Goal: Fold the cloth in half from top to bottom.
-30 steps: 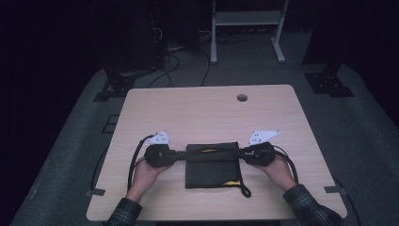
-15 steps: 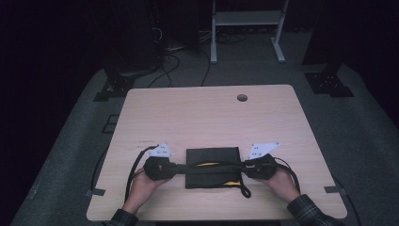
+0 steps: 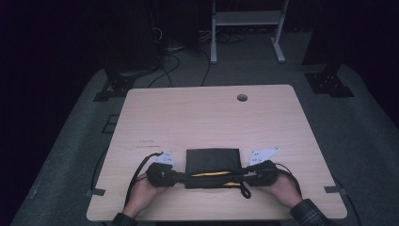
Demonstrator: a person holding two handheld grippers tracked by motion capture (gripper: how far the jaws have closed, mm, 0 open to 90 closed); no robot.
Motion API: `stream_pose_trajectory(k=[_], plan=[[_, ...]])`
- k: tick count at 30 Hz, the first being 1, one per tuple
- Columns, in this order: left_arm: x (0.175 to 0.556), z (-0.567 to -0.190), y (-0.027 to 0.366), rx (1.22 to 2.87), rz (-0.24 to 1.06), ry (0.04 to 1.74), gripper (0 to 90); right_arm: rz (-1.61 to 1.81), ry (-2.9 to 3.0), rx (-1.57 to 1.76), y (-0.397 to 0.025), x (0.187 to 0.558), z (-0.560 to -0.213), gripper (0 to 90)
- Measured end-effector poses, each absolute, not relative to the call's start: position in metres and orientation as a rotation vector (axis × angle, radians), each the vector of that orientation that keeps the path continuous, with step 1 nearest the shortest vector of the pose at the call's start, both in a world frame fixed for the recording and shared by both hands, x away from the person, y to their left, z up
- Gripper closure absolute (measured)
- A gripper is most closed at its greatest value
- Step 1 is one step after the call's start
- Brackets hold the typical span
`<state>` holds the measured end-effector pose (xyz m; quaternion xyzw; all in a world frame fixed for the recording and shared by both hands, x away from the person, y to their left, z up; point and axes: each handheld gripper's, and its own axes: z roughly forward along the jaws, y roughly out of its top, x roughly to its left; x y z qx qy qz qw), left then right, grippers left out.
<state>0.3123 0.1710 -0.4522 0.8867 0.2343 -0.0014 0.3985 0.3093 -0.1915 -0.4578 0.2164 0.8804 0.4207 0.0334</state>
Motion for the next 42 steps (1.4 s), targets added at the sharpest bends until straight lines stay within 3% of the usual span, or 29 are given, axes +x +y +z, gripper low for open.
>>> stream_pose_trajectory(k=[4,11,21,30,35,42], plan=[[0.309,-0.439,0.177,2.175,0.018,0.576,79.0,1.398,2.668,0.675,-0.197,0.308,-0.447,67.0],[0.317,-0.433,0.169,2.126,0.058,0.574,81.2,1.425,2.634,0.683,-0.194,0.314,-0.442,79.8],[0.309,-0.458,0.148,2.233,-0.029,0.540,81.7,1.327,2.769,0.606,-0.177,0.310,-0.459,83.9],[0.301,-0.463,0.146,2.277,0.034,0.525,79.9,1.260,2.792,0.549,-0.176,0.298,-0.469,84.6],[0.299,-0.458,0.152,2.234,0.058,0.554,63.7,1.275,2.727,0.605,-0.182,0.301,-0.463,59.6],[0.300,-0.455,0.166,2.226,0.172,0.637,31.6,1.245,2.581,0.740,-0.200,0.309,-0.460,30.8]])
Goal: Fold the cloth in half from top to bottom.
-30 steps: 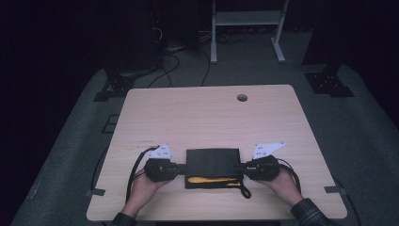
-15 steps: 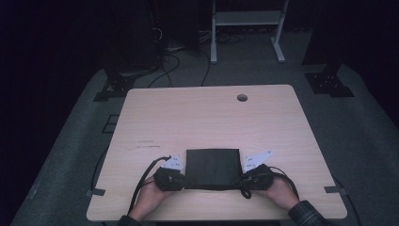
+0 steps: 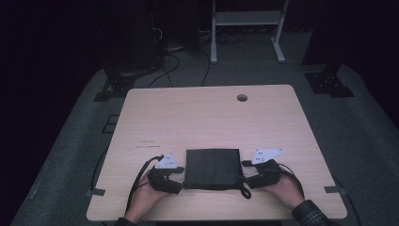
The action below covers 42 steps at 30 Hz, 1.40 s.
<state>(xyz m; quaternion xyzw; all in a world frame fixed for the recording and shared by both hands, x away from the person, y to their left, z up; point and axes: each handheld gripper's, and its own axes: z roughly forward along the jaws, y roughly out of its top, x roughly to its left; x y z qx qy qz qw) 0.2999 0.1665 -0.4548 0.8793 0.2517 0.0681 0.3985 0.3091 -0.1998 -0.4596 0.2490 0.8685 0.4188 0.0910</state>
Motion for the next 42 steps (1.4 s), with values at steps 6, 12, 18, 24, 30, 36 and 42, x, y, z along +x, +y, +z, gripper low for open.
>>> stream_pose_trajectory(k=[6,12,18,24,30,36,42], plan=[[0.302,-0.453,0.184,2.210,0.279,0.728,8.6,1.208,2.506,0.896,-0.216,0.315,-0.461,12.8],[0.299,-0.458,0.204,2.239,0.324,0.802,2.1,1.165,2.453,0.984,-0.237,0.316,-0.464,8.3],[0.294,-0.463,0.218,2.258,0.374,0.828,2.0,1.127,2.390,1.024,-0.259,0.312,-0.468,2.1],[0.293,-0.470,0.234,2.267,0.400,0.888,0.0,1.080,2.342,1.094,-0.276,0.306,-0.473,2.1],[0.290,-0.477,0.247,2.269,0.408,0.920,0.0,1.020,2.312,1.142,-0.289,0.302,-0.480,2.1],[0.291,-0.481,0.253,2.234,0.392,0.917,0.0,0.968,2.295,1.168,-0.294,0.301,-0.486,2.1],[0.290,-0.484,0.255,2.210,0.395,0.890,0.0,0.980,2.304,1.217,-0.296,0.303,-0.488,2.0]])
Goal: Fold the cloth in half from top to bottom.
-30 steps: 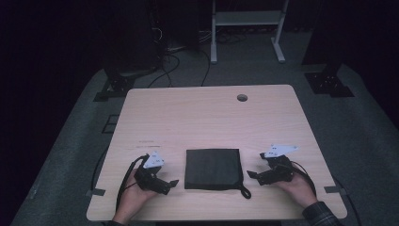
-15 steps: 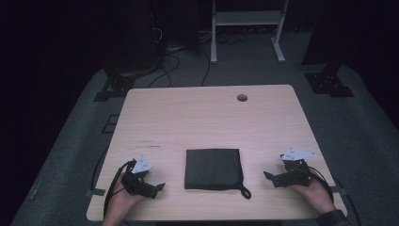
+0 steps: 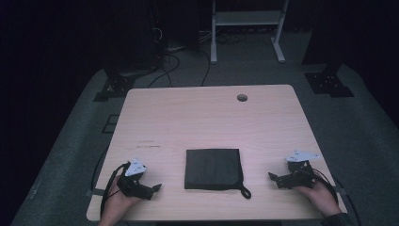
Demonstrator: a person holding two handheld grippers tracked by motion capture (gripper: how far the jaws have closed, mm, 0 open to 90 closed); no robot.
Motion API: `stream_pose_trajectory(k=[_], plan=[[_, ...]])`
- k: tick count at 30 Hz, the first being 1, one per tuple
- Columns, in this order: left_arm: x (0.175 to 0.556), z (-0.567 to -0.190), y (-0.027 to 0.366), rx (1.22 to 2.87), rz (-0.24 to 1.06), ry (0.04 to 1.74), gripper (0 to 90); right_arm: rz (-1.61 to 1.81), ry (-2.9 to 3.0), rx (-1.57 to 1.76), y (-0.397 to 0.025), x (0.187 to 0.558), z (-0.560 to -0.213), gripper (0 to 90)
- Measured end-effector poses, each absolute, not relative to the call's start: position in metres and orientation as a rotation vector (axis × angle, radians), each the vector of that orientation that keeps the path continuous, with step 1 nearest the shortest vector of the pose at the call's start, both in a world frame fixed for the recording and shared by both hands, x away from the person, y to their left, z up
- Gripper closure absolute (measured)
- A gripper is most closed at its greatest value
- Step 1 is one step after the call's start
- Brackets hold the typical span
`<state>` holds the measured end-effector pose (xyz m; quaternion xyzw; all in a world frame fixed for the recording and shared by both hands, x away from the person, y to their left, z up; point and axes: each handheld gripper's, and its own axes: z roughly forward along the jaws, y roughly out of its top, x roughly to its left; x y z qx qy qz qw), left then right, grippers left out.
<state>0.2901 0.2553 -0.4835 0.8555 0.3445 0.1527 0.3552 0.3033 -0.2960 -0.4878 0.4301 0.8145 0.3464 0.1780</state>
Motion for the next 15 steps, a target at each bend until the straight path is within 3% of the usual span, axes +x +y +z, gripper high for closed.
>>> stream_pose_trajectory(k=[15], plan=[[0.2919,-0.4834,0.2548,2.217,0.387,0.878,0.0,0.984,2.311,1.209,-0.2981,0.3021,-0.4880,2.0]])
